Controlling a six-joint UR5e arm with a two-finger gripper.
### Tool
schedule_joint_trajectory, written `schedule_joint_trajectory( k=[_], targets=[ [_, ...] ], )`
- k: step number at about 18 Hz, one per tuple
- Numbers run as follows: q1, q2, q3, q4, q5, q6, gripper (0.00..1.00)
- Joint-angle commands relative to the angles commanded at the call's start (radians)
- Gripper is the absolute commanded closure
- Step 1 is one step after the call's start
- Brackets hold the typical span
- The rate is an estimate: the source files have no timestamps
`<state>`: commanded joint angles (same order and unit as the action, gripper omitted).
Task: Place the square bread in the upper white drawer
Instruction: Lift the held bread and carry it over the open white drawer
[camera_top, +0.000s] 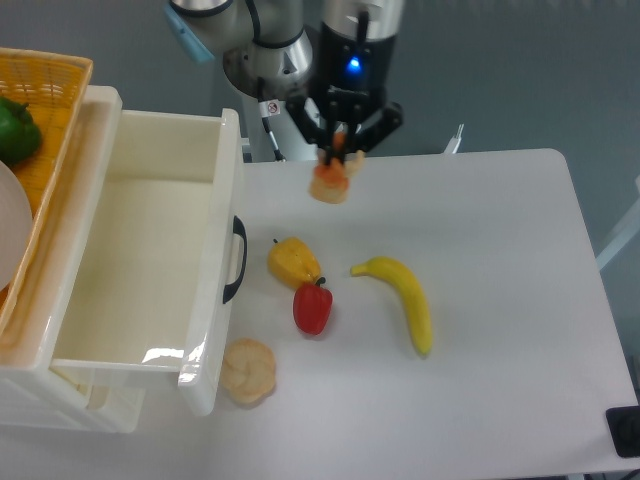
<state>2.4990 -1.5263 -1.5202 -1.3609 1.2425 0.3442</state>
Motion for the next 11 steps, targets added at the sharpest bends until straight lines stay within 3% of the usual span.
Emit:
schedule_joint_trajectory(
  k=[5, 11],
  targets=[
    [-0.083, -0.028, -0.008, 0.065, -0.002, -0.235, 1.0],
    [-0.187, -0.077, -0.014, 0.065, -0.009, -0.241, 1.0]
  ],
)
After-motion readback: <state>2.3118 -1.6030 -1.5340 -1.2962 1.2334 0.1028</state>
